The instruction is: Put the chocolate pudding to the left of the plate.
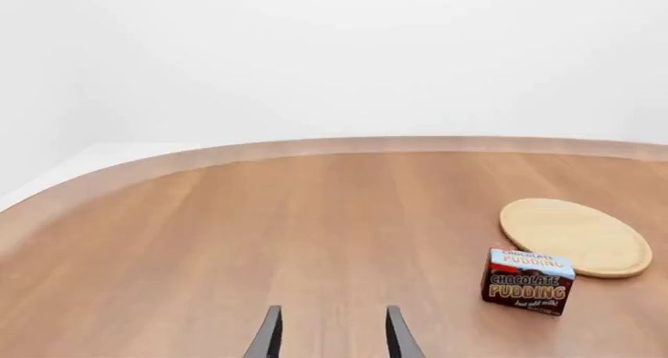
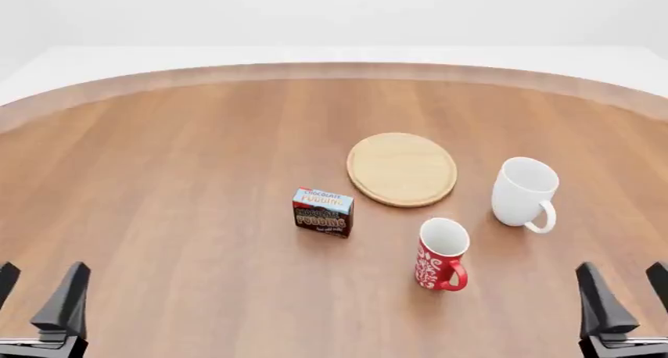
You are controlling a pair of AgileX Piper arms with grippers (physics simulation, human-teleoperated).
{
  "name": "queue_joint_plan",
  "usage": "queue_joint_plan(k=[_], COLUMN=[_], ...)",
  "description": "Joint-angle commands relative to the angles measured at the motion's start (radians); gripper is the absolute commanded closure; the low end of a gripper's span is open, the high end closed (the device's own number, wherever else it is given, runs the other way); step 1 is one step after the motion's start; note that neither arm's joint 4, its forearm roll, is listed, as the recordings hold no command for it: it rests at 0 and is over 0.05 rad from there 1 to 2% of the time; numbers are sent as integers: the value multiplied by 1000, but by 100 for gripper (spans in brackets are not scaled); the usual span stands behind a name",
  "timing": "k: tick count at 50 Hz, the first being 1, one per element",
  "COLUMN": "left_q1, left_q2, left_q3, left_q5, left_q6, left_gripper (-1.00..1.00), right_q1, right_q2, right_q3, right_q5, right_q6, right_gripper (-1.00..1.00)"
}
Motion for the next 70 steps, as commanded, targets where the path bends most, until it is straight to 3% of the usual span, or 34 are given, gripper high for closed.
queue_joint_plan(k=[1,12,15,19,21,25,28,30,34,36,37,39,40,41,47,55,62,70], left_q1=[0,0,0,0,0,0,0,0,0,0,0,0,0,0,0,0,0,0], left_q2=[5,5,5,5,5,5,5,5,5,5,5,5,5,5,5,5,5,5], left_q3=[-3,-3,-3,-3,-3,-3,-3,-3,-3,-3,-3,-3,-3,-3,-3,-3,-3,-3], left_q5=[-1,-1,-1,-1,-1,-1,-1,-1,-1,-1,-1,-1,-1,-1,-1,-1,-1,-1], left_q6=[0,0,0,0,0,0,0,0,0,0,0,0,0,0,0,0,0,0], left_gripper=[-100,-100,-100,-100,-100,-100,-100,-100,-100,-100,-100,-100,-100,-100,-100,-100,-100,-100], right_q1=[15,0,-33,-72,-43,5,20,31,46,101,92,123,128,142,179,270,381,413], right_q2=[36,70,-4,53,128,250,298,363,450,545,575,640,698,741,888,1049,1134,1247], right_q3=[0,-12,-137,-285,-372,-486,-565,-633,-732,-780,-796,-828,-844,-881,-999,-1145,-1130,-1185], right_q5=[-11,-36,88,123,124,144,149,168,175,204,193,202,185,208,262,356,407,433], right_q6=[-8,-40,-57,-71,-125,-91,-155,-139,-202,-207,-245,-259,-355,-347,-437,-480,-495,-512], right_gripper=[-100,-100,-100,-100,-100,-100,-100,-100,-100,-100,-100,-100,-100,-100,-100,-100,-100,-100])
